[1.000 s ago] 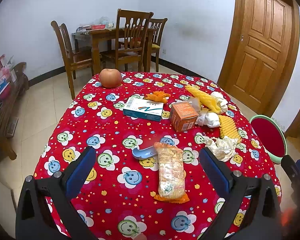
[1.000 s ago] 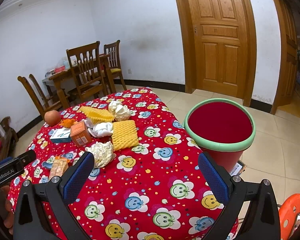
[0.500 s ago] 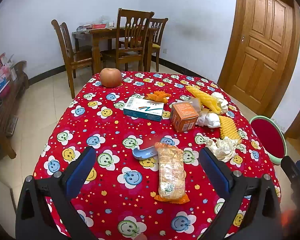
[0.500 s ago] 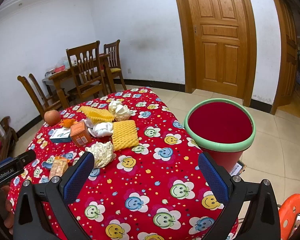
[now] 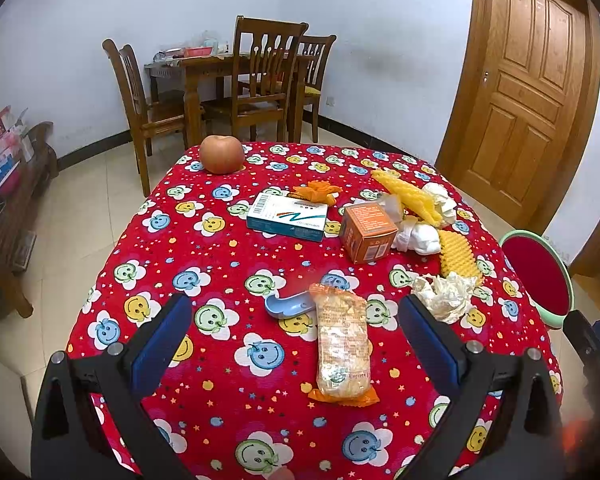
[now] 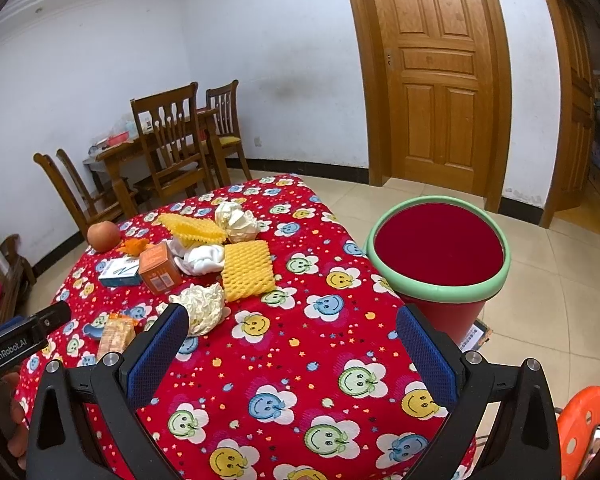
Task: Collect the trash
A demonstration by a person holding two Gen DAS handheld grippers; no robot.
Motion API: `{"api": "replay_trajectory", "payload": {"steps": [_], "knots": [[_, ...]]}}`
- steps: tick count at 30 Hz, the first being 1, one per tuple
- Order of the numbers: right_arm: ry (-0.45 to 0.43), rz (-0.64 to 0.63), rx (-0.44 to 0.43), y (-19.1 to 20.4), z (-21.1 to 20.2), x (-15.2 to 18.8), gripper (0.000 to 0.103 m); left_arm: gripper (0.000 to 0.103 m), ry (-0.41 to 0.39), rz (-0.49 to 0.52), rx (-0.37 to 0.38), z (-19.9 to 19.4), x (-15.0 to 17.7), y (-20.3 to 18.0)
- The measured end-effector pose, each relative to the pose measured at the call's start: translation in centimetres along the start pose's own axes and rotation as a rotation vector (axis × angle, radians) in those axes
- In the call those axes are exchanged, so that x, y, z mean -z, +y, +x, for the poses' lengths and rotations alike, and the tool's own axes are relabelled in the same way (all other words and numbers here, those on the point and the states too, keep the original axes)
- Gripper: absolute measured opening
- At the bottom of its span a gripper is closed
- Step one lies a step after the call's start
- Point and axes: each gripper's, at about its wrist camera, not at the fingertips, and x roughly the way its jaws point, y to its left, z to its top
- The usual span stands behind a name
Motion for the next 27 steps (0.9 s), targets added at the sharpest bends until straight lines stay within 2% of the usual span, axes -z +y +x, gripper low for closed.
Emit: {"api": "replay_trajectory", "payload": {"steps": [27], "knots": [[0.007,0.005,0.004,-0.47,0.07,0.47,0.103,0.101,0.028,0.012,-0.006,0.57,0.75,-0.34]]}}
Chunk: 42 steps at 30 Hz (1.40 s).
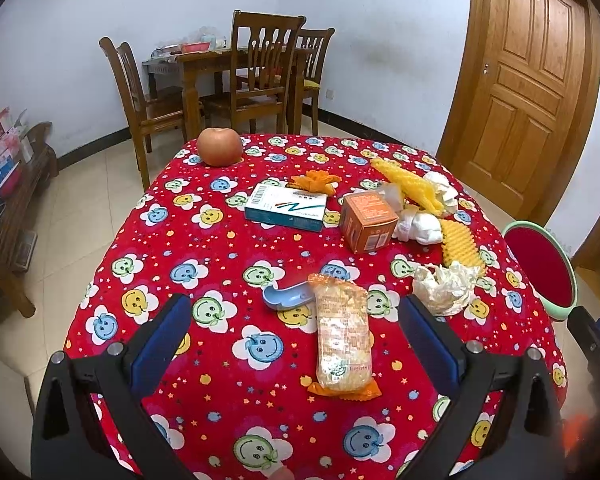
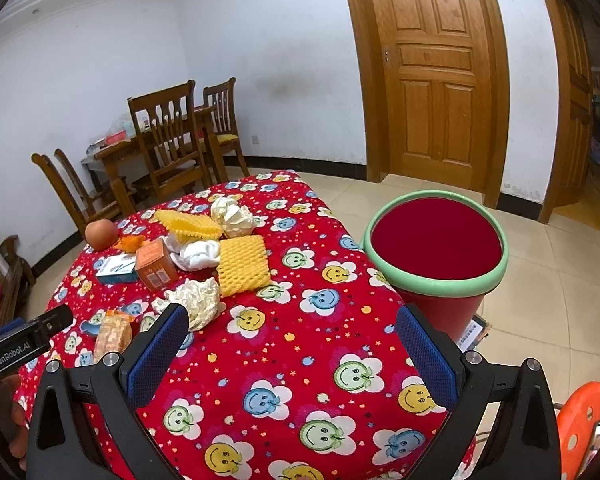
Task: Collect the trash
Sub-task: 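Lower the left gripper onto the clear bread snack bag and close it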
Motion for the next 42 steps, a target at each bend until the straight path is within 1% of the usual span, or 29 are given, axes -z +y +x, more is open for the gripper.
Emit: {"api": "replay_trajectory", "payload": {"steps": [7,11,18,22,29,35,40,42], "knots": [[0.015,0.013,0.009,-0.3,0.3,0.4,0.103,0.101,0.024,0.012,0.001,0.4,0.2,-0.2],[0.022,0.017,0.012,-0.5,0.4,0.6,0.103,0.101,0.07,0.015,0.018,1.3,0.6,-0.3],[0.038,0.025,0.014,-0.8,0.7,0.8,0.103,0.101,0.137,0.039,0.022,2.9,1.6,-1.1],[0.05,0.034,0.015,-1.1,1.0,1.0,0.103,0.101,0.178,0.055,0.041,3.7,2.1,-1.7],[0.069,0.045,0.015,-1.4,1.4,1.3,0.103,0.101,0.204,0.089,0.032,5.1,2.6,-2.7],[0.094,0.053,0.016,-1.7,2.0,1.5,0.103,0.093,0.226,0.093,0.038,6.1,2.5,-2.9],[0.107,0.057,0.017,-1.8,2.4,1.7,0.103,0.089,0.244,0.084,0.053,6.7,2.5,-2.8],[0.111,0.059,0.018,-1.9,2.5,1.8,0.103,0.085,0.253,0.076,0.072,6.9,2.5,-2.7]]}}
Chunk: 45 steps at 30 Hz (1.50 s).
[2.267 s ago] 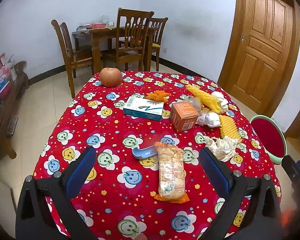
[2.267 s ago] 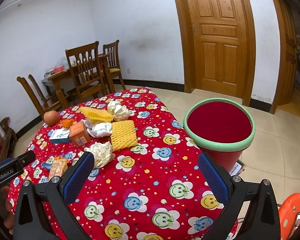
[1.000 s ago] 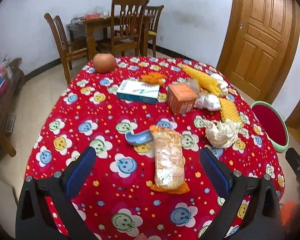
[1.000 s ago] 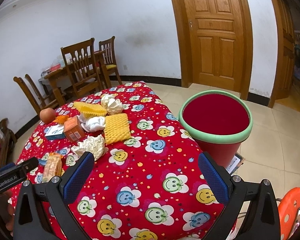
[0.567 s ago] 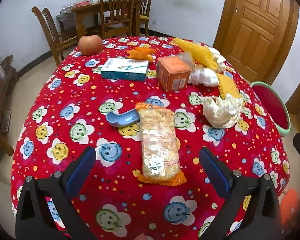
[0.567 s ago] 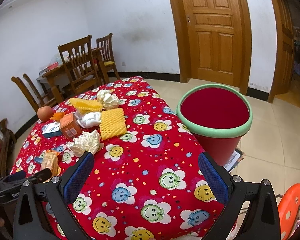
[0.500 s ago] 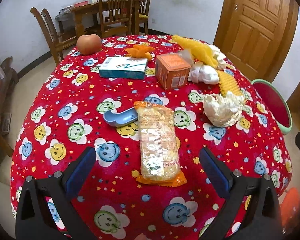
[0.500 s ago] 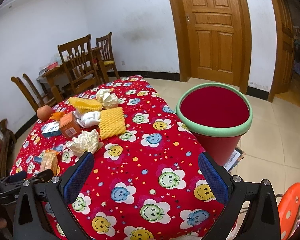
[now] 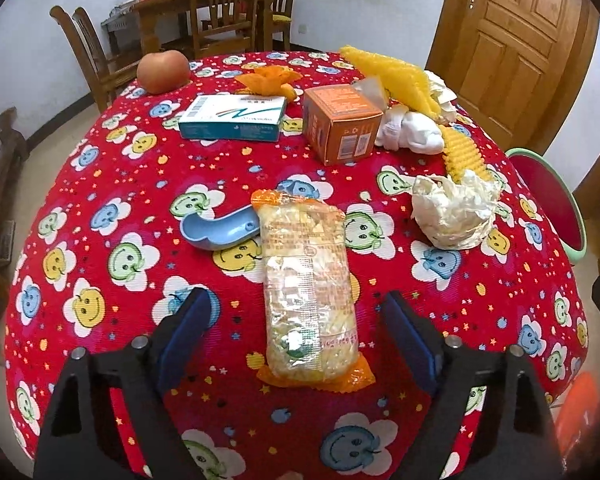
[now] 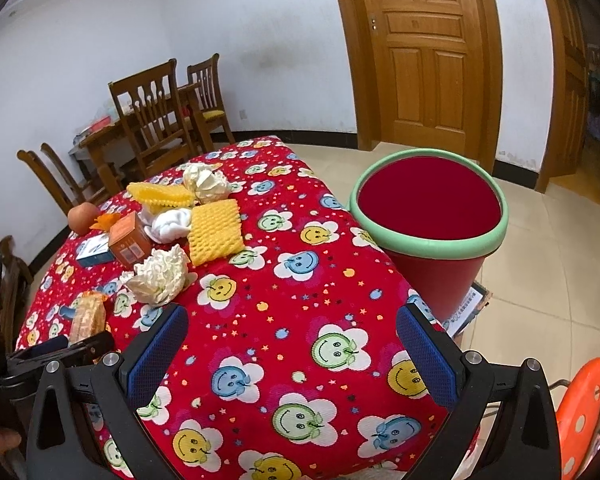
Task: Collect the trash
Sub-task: 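Lower the left gripper onto the clear bread snack bag and close it, then grasp the crumpled white tissue with the right gripper while the left gripper holds the bag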
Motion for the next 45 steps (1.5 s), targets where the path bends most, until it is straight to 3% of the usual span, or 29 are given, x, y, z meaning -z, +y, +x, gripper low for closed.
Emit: {"api": "replay_trajectory", "payload": {"steps": [15,26,37,45], "knots": [[0.027,-0.011,-0.009,0.6,0.9,0.0,0.103,0.042,-0.012,-0.036,0.053,0.1,-0.7,1.6],[0.036,-0.048,-0.027,2.1,1.5,-0.6,0.103,0.04,0.0,-0.046,0.084,0.0,-1.0,2.1],[0.08,-0.081,-0.062,4.8,3.3,-1.4,0.103,0.037,-0.1,-0.051,0.055,-2.3,-3.3,4.2],[0.129,-0.114,-0.086,8.2,5.4,-2.0,0.103,0.037,-0.127,-0.042,0.092,-1.9,-5.5,5.9]]}}
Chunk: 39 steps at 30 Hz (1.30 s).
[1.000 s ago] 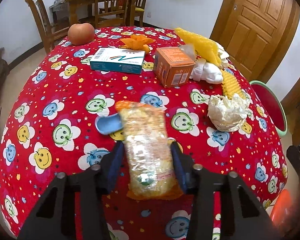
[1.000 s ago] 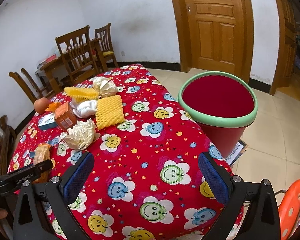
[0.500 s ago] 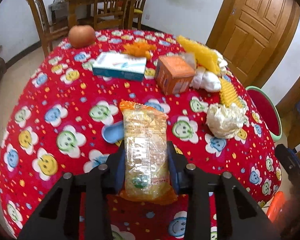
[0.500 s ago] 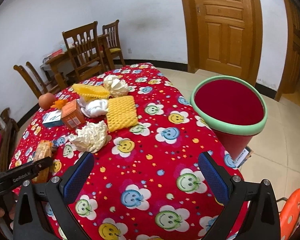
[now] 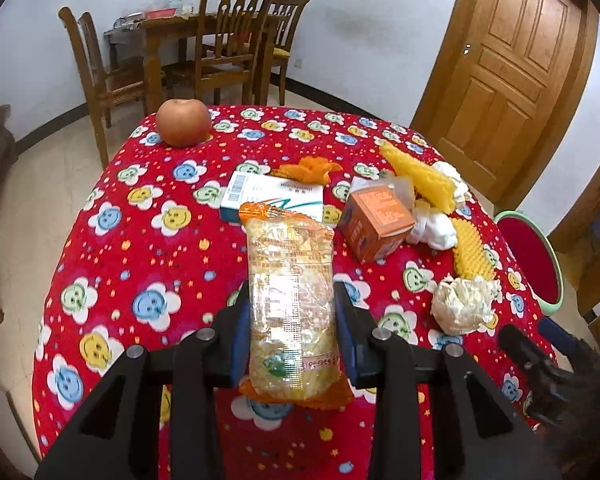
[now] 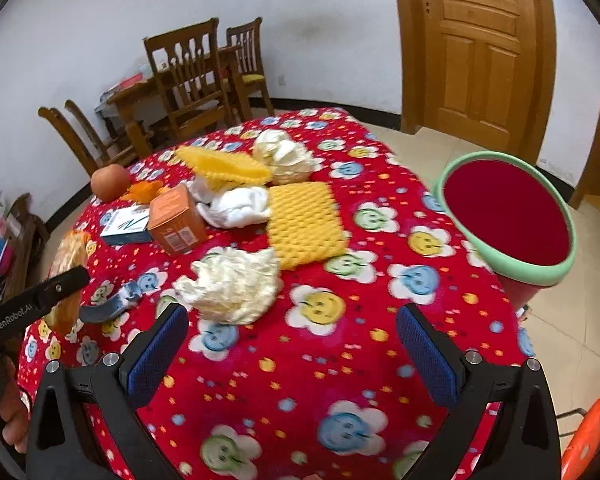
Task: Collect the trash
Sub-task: 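Grasp the crumpled white tissue with the right gripper while the left gripper holds the bag, then carry the bag and tissue in both grippers over the green-rimmed red bin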
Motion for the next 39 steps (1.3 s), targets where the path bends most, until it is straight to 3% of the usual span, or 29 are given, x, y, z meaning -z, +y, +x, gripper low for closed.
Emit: {"api": "replay_trajectory", "payload": {"steps": [5,8,12,18,39], "knots": [[0.031,0.009,-0.001,1.7,1.8,-0.3,0.102,0.037,-0.014,-0.009,0.033,0.4,-0.6,1.0],[0.049,-0.002,0.01,2.6,2.8,-0.4,0.09,0.037,-0.022,-0.01,0.044,0.9,-0.7,1.6],[0.082,0.021,0.011,3.1,4.1,-0.2,0.053,0.037,-0.003,-0.011,0.079,1.8,-0.9,2.2],[0.041,0.0,0.023,4.0,3.6,-0.1,0.033,0.037,0.009,0.003,0.116,2.5,-0.8,2.0],[-0.081,0.017,-0.009,0.3,-2.7,-1.5,0.03,0.037,-0.023,0.015,0.164,-1.5,-1.2,-3.1]]}}
